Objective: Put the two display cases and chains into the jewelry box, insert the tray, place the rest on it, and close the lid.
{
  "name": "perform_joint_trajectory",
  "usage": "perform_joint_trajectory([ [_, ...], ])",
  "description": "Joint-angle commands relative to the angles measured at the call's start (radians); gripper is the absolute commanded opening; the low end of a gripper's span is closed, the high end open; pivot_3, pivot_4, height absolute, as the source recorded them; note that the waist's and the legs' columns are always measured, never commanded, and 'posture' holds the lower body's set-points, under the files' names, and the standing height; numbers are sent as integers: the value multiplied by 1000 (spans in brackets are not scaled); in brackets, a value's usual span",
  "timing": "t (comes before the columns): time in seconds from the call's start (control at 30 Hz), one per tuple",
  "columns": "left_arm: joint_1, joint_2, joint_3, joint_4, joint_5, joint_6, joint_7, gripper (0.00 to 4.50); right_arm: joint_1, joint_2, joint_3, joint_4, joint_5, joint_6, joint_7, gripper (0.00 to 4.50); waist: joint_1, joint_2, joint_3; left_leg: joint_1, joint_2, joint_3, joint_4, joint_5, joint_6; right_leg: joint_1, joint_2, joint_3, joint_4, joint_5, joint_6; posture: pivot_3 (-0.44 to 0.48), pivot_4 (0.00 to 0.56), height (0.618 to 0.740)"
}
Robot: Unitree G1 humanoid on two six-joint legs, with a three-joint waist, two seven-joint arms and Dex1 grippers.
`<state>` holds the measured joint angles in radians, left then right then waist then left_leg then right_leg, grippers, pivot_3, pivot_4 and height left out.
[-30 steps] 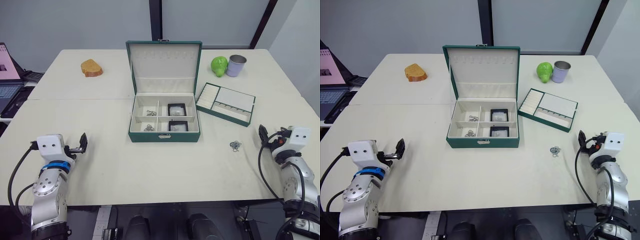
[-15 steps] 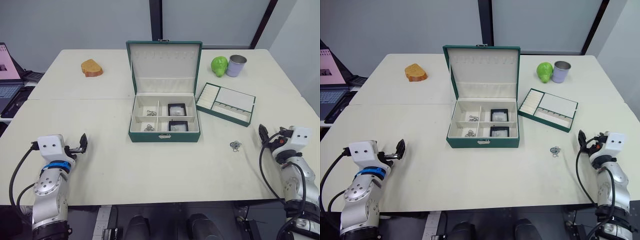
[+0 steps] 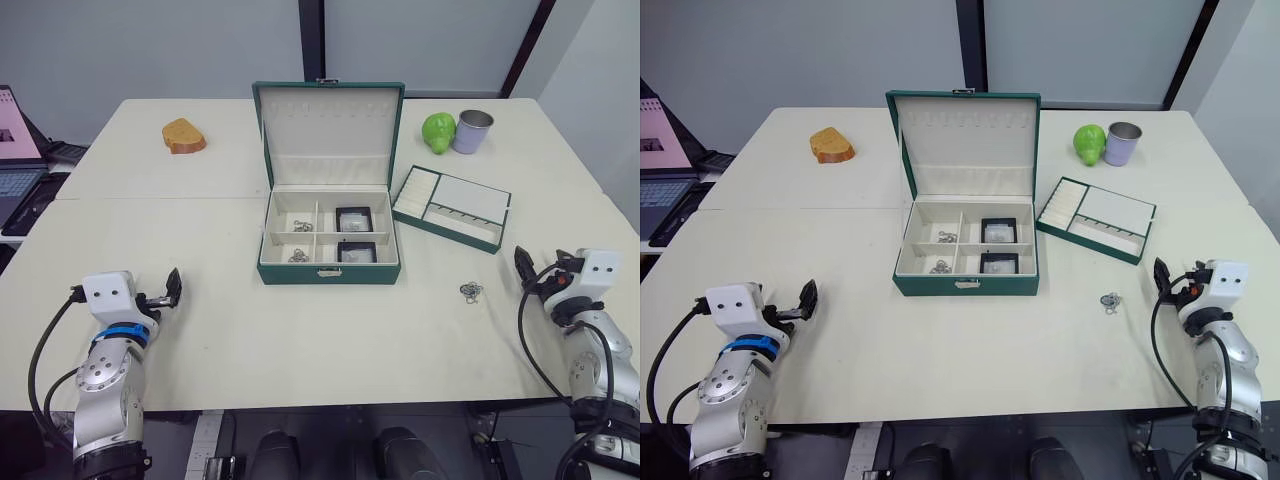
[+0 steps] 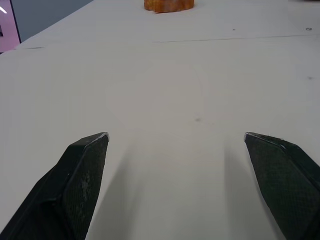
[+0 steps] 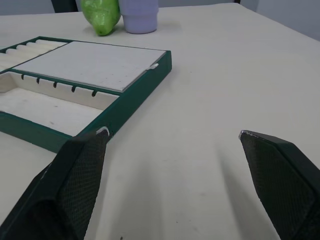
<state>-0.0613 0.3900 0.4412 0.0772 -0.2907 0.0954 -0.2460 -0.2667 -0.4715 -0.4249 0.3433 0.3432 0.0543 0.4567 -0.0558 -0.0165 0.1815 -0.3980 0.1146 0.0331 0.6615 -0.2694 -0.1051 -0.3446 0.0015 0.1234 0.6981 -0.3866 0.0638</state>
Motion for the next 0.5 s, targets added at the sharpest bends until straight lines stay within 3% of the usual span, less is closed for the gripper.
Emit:
perform_joint_trajectory([
  [0.03,6,20,4,-145,-82,0,-82,4500,-40,-76,-6,-27,58,49,104,4456,0,0,0,0,0,0,0,0,0,0,0,0,0,0,0,0,150,740],
  [0.17,8,124,-80,-321,-157,101,-251,4500,-108,-191,42,-34,100,162,272,4456,1,0,0,0,0,0,0,0,0,1,0,0,0,0,0,0,150,740],
  [0.33,-87,259,-164,-431,-269,232,-421,4500,-273,-335,169,75,66,233,517,4456,-1,1,0,2,0,0,1,0,0,3,0,0,-1,0,0,0,150,740],
  [0.5,-259,278,-326,-459,-287,304,-521,4500,-482,-367,354,234,-47,208,717,4456,-2,0,0,2,0,-1,1,0,0,4,0,0,-2,0,0,0,150,740],
])
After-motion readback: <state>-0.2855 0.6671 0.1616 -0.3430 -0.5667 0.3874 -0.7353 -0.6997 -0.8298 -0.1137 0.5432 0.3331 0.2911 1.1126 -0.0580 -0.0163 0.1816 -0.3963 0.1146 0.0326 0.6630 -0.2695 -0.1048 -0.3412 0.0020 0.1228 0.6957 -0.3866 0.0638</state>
